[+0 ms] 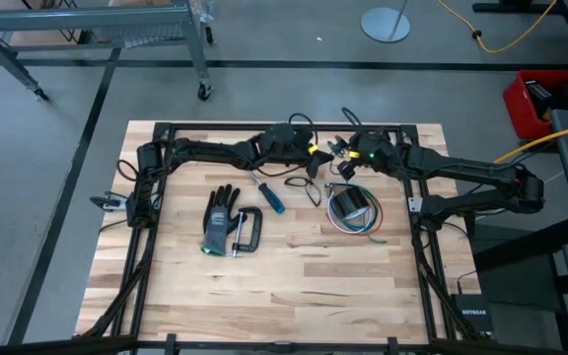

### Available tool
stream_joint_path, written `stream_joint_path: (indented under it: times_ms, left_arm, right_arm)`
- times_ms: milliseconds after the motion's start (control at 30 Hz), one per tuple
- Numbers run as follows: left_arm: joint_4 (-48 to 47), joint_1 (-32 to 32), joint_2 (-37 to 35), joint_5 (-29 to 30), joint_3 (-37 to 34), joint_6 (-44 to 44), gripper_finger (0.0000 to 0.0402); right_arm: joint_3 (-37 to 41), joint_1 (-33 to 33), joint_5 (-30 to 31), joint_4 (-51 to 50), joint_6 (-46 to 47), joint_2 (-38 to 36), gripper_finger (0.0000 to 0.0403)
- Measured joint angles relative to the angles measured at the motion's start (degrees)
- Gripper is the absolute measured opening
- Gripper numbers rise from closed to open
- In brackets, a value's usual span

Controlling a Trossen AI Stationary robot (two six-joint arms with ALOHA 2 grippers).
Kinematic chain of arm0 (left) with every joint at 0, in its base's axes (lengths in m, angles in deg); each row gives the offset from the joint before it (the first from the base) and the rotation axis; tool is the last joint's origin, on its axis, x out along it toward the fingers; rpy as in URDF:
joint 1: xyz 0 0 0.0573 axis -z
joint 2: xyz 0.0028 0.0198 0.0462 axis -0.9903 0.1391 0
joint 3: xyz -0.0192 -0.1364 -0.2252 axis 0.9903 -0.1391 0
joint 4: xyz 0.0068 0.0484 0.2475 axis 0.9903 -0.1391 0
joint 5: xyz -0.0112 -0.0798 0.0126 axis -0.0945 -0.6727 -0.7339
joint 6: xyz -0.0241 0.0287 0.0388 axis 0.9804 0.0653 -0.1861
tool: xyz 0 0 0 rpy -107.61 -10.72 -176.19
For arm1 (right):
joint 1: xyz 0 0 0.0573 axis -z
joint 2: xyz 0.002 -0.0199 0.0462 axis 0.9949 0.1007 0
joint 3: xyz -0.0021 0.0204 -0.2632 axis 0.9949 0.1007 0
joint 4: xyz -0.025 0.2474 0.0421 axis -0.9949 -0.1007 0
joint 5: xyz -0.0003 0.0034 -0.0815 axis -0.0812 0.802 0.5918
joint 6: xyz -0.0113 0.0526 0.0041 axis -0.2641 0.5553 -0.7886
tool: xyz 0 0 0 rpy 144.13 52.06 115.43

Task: Coil cords
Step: Coil the green wire onto the spool

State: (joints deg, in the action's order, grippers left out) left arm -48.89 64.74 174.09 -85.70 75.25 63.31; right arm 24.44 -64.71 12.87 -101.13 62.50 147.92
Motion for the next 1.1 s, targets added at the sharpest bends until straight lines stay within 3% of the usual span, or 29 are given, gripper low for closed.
stream_joint_path:
  times_ms: [167,400,733,1100]
  left_arm:
    - [0.7,0.1,0.0,-0.1,0.0,-0.1,0.0]
    - [0.6,-0.5,-0.2,0.2,0.0,-1.0,0.0]
    - [2.9,-0.8,-0.5,0.1,0.3,-0.4,0.0]
    - [0.1,1.4,-0.6,0.0,1.6,-1.6,0.0]
  right_arm:
    - [0.0,0.0,-5.9,1.6,0.0,0.0,0.0001]
    - [0.0,0.0,-4.8,-5.6,0.9,0.0,0.0001]
    - [0.0,0.0,-7.7,-3.7,2.8,1.5,0.0001]
    - [0.0,0.0,-2.6,5.8,2.3,3.8,0.0001]
